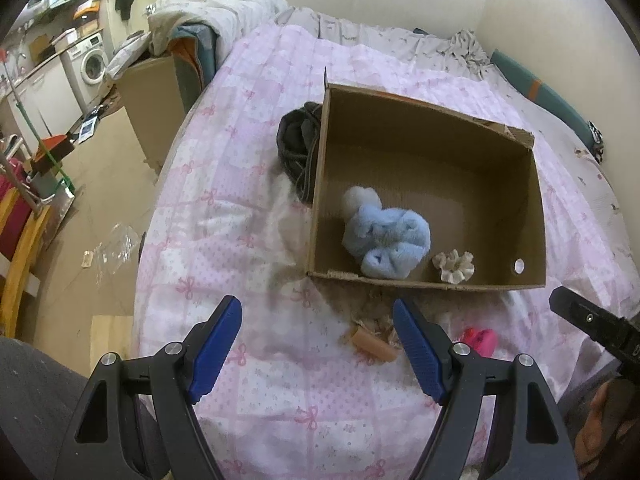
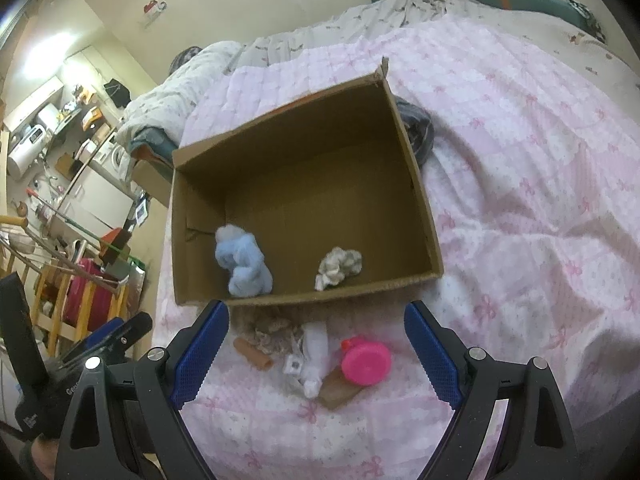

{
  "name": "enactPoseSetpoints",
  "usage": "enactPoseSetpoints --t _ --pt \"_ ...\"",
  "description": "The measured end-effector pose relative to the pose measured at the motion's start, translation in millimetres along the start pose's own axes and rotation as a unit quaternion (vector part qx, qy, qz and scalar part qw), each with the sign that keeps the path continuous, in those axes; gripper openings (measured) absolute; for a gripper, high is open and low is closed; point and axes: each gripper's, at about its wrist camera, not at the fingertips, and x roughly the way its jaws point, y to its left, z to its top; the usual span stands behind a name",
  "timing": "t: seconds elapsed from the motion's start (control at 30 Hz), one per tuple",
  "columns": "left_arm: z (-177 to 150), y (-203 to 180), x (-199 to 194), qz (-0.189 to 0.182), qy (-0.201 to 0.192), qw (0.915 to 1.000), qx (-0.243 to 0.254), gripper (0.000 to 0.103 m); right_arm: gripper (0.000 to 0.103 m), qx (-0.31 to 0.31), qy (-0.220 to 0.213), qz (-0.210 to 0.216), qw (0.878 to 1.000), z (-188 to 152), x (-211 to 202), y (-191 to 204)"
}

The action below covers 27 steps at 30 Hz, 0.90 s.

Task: Organize soft objects
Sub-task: 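Grasp the pink rubber duck with the right tool while the left tool grasps the tan cone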

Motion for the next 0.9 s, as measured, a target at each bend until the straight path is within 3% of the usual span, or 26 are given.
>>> enactPoseSetpoints --t 0.4,0.57,0.7,0.83,0.9 --pt "-3.9 11.8 20.5 0.022 0.034 0.9988 -0.027 0.076 0.095 0.026 0.035 0.002 0.999 -10.9 18.6 -20.1" --pt "-3.4 16.8 28.9 0.022 0.051 0.9976 -0.041 0.076 0.094 0.067 0.104 -0.023 0.992 -17.3 50.3 -40.5" --pt "-4.9 22.2 33.2 0.021 0.062 0.9962 -0.056 0.076 0.084 0.105 0.15 -0.018 0.983 -22.0 76.8 -56.0" --pt "-4.8 28.9 34.3 0.02 0.067 0.9951 -0.07 0.076 0.083 0.096 0.176 -0.024 0.979 -25.0 97.2 -52.8" --pt "-5.1 31.2 36.0 0.013 0.07 0.9944 -0.078 0.076 0.076 0.087 0.188 -0.026 0.978 -26.9 105.2 -49.6"
